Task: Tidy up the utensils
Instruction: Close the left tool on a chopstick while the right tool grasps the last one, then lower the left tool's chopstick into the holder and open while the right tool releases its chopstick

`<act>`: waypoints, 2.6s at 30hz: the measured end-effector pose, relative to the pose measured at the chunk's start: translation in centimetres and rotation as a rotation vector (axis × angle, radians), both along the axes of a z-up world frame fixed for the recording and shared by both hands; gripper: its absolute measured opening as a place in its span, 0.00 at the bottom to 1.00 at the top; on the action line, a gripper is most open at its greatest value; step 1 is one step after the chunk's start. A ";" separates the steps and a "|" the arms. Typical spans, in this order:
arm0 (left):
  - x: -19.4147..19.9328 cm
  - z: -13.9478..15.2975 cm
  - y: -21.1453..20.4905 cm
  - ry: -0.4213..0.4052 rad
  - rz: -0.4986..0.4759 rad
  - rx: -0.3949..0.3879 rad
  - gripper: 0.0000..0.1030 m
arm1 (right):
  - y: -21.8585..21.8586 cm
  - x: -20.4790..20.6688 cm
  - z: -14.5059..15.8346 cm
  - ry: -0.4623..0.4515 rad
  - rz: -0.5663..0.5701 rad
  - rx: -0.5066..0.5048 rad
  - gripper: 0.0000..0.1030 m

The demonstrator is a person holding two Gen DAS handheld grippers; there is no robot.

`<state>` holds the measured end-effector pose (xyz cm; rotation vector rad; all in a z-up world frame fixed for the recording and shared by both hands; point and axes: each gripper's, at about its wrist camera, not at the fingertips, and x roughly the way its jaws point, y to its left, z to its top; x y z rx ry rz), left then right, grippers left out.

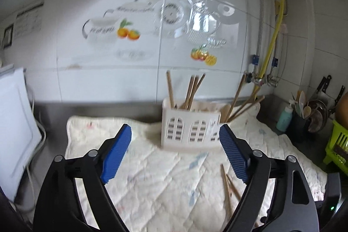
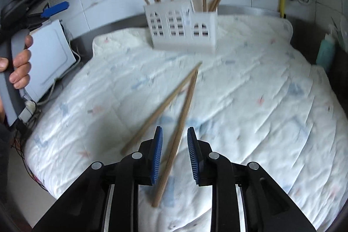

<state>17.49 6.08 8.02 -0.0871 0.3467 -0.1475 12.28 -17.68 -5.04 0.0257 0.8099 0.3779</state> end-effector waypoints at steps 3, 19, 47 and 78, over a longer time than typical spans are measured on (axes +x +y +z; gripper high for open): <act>-1.1 -1.7 0.7 0.018 0.037 0.005 0.83 | 0.4 -0.6 -1.1 0.025 -0.016 0.010 0.21; -3.9 -7.9 -1.3 0.162 -0.020 -0.022 0.82 | -0.1 -0.5 -2.3 0.043 -0.086 -0.001 0.07; -1.0 -17.1 -10.4 0.498 -0.239 -0.035 0.14 | -5.0 -1.8 8.0 -0.259 -0.061 -0.005 0.06; -0.6 -8.6 -7.7 0.213 -0.199 -0.057 0.05 | -4.2 1.1 15.5 -0.352 0.072 0.052 0.06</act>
